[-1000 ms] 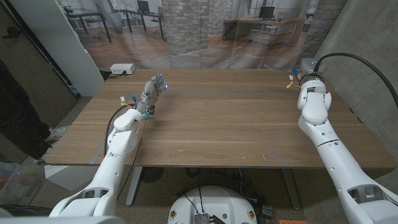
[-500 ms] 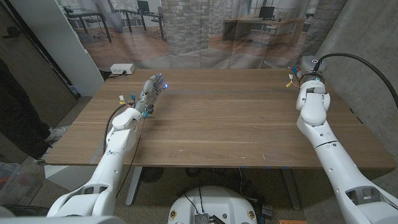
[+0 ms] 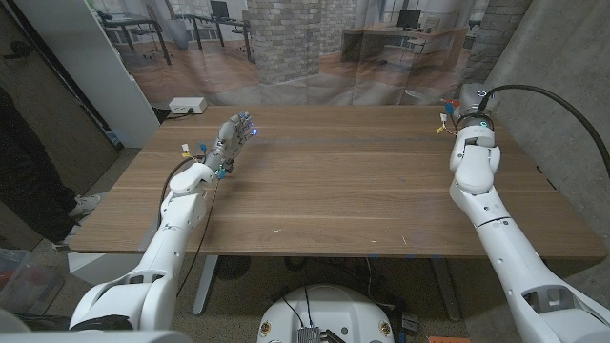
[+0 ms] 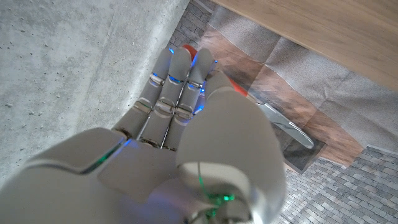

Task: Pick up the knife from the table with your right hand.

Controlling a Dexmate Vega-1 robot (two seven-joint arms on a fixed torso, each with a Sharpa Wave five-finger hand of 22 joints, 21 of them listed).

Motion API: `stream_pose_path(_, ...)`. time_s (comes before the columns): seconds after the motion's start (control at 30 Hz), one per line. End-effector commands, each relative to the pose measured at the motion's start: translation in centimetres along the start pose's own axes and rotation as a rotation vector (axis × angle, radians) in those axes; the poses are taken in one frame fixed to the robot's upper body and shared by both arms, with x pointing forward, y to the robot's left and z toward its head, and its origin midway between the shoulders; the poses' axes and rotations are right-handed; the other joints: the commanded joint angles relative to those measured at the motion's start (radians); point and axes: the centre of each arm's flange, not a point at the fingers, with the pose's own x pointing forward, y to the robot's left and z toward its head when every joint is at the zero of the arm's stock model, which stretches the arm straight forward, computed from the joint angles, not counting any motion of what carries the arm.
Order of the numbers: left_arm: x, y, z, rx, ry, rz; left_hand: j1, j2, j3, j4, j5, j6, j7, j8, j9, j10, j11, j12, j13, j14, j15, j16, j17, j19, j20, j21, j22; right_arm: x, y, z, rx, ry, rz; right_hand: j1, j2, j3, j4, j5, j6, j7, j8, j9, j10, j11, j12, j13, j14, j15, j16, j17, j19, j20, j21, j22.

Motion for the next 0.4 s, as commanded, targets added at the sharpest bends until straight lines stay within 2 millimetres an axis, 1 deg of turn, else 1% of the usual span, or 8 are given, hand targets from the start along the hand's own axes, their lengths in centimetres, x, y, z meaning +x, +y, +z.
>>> stream_pose_path(0.03, 0.9, 1.3, 0.2, 0.012, 0.011, -0.047, -0.007, 0.042, -0.003, 0.002, 0.007, 0.000, 0.005, 0.001, 0.004, -0.003, 0.003, 0.002, 0.005, -0.007, 0.002, 0.001, 0.001, 0.002, 0.001, -0.003, 0.006, 0.1, -0.5, 0.8, -0.007, 0.018, -0.057, 0.024, 0.026, 0.000, 0.002, 0.005, 0.150, 0.003, -0.006, 0.185, -0.001, -0.003, -0.001, 0.002, 0.004, -0.086, -0.005, 0.003, -0.008, -0.068, 0.011, 0.000)
stream_pose_path(0.23, 1.8, 1.3, -0.3, 0.006, 0.030, -0.068, -0.007, 0.042, -0.003, 0.002, 0.007, 0.000, 0.005, 0.001, 0.004, -0.004, 0.003, 0.001, 0.005, -0.007, 0.004, 0.001, 0.001, 0.002, 0.001, -0.003, 0.006, 0.3, -0.8, 0.7, -0.020, 0.032, -0.063, 0.024, 0.026, 0.000, 0.003, 0.006, 0.151, 0.003, -0.007, 0.187, 0.000, -0.004, 0.000, 0.005, 0.005, -0.086, -0.007, 0.007, -0.010, -0.068, 0.019, -0.003)
stream_pose_path(0.4, 2.6, 0.6, -0.8, -0.002, 0.046, -0.073, -0.007, 0.042, -0.003, 0.002, 0.007, -0.001, 0.005, 0.001, 0.004, -0.004, 0.003, 0.001, 0.005, -0.009, 0.004, 0.000, 0.001, 0.002, 0.001, -0.004, 0.006, 0.7, -0.4, -0.1, -0.015, 0.045, -0.055, 0.024, 0.027, 0.000, 0.004, 0.006, 0.150, 0.003, -0.009, 0.189, 0.000, -0.004, -0.002, 0.004, 0.004, -0.086, -0.011, 0.011, -0.015, -0.069, 0.026, -0.006)
